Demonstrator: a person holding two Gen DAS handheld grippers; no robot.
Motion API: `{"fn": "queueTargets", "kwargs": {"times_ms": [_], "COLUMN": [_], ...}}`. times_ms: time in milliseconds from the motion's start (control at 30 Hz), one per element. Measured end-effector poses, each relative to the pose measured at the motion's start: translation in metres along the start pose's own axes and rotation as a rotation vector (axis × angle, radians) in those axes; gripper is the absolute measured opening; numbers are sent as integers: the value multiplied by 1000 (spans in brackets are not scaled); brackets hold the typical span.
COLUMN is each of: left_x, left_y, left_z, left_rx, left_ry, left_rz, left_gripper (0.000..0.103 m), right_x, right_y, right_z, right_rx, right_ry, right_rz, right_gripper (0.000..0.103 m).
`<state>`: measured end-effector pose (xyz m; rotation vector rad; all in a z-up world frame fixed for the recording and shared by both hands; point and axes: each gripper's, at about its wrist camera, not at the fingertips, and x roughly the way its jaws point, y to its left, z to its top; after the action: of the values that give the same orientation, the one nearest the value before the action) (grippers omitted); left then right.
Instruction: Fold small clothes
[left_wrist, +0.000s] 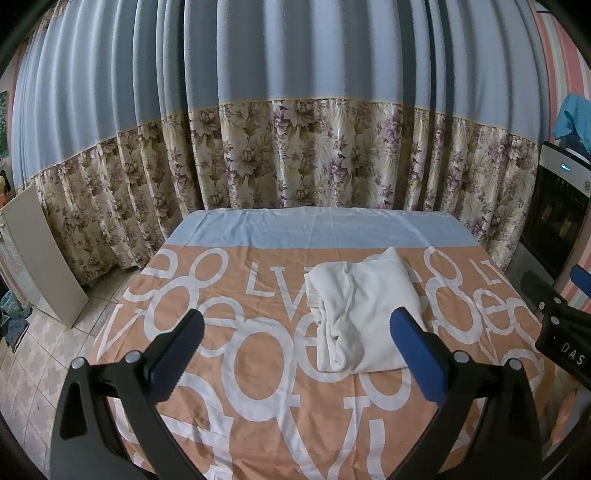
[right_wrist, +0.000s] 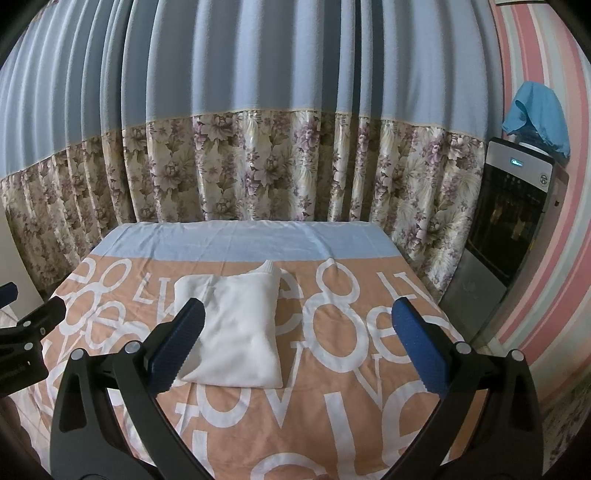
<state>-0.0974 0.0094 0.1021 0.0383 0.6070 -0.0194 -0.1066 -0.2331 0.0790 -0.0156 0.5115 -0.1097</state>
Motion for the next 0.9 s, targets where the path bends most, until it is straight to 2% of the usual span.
{"fn": "queueTargets", "kwargs": {"times_ms": [167,333,433,900], "left_x": [1,2,0,-2], "left_y": [0,-2,-3,-5], "left_z": [0,-1,0,-1], "left_rx": [1,10,15,24], "left_ry": [-3,-6,-20,-17], "left_rz": [-7,-53,-29,-6], "left_gripper": [101,101,101,101], "right_x": [0,1,3,8], "right_y": [2,3,3,-6], "right_z": [0,0,1,4], "right_rx": [-7,-17,-28,-44], "right_ry": [-3,4,2,-1], "right_rz": [1,7,8,7], "right_gripper": [100,100,100,100]}}
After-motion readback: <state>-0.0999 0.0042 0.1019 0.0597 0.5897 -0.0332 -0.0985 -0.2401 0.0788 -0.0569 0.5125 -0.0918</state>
